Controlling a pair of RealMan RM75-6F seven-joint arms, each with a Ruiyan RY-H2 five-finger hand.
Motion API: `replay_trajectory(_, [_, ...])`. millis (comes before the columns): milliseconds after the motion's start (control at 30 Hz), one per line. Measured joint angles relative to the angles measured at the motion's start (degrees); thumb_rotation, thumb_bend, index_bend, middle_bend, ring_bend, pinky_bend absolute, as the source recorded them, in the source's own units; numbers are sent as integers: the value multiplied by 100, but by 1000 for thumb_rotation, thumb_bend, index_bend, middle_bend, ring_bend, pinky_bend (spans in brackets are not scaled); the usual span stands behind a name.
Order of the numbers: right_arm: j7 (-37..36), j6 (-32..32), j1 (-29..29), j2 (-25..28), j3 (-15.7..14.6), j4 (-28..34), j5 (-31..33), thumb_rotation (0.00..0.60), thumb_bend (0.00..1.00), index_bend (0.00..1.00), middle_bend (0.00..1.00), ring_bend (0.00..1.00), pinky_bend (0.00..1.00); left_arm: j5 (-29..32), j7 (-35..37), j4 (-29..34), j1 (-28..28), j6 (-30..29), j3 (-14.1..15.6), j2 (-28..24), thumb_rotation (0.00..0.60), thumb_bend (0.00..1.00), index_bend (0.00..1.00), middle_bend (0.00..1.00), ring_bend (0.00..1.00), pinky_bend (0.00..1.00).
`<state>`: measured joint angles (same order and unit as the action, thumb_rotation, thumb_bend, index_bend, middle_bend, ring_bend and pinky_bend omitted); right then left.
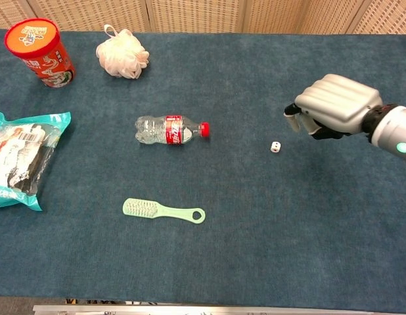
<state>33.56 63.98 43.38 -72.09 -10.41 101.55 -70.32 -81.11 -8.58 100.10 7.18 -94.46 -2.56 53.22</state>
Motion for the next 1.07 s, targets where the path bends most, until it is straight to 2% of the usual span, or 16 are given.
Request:
replay_trajectory(33, [-141, 216, -146, 82, -57, 21, -268, 600, 654, 512, 565, 507, 710, -51, -18, 14, -30, 36, 17, 10, 600, 345, 487, 399, 223, 348])
replay_trajectory(67, [-250, 395, -262, 141, -101, 29, -476, 600, 492, 508, 529, 473, 668, -87, -35, 28, -52, 61, 28, 18, 600, 345, 482, 399, 223, 348])
replay_trajectory(100, [-353, 587, -383, 197, -143, 29, -680, 600, 394, 500, 498, 444, 633, -122, -51, 42, -76, 85, 36, 28, 600, 345, 478, 399, 224, 348])
replay_trajectory(200, [-620, 1312, -822, 346, -260, -26, -1283, 600, 220, 475, 433, 373, 540, -189, -154, 80, -145, 136, 41, 63, 600, 345, 474, 401, 225, 348])
replay_trajectory(267, [-751, 1866, -1164, 411, -308, -113, -1632, 600, 178, 472, 416, 348, 489, -238, -273, 98, -200, 159, 32, 102, 600, 331, 474, 403, 226, 347])
replay_trajectory(367, [-864, 2637, -1717, 444, -320, -322, -2001, 600, 145, 472, 410, 336, 448, -335, -388, 130, -320, 218, 6, 194, 600, 275, 474, 405, 226, 343])
replay_trajectory(533, [-1113, 3525, -2579, 380, -201, -839, -2268, 600, 143, 472, 410, 336, 440, -373, -508, 172, -497, 424, -26, 319, 600, 267, 472, 405, 226, 342])
replay_trajectory(800, [-2171, 3920, -3106, 191, 153, -1493, -2156, 600, 143, 472, 410, 336, 440, -116, -541, 115, -686, 842, -43, 423, 600, 267, 472, 405, 227, 343])
replay_trajectory(933, [-2733, 4069, -3345, 193, 451, -1769, -2061, 600, 143, 472, 410, 336, 440, 39, -431, 27, -815, 1088, -66, 432, 600, 267, 472, 405, 228, 343])
replay_trajectory(1067, [-2927, 3984, -3465, 245, 579, -1825, -1985, 600, 144, 472, 410, 336, 440, 135, -398, -40, -907, 1243, -73, 452, 600, 267, 474, 405, 230, 343])
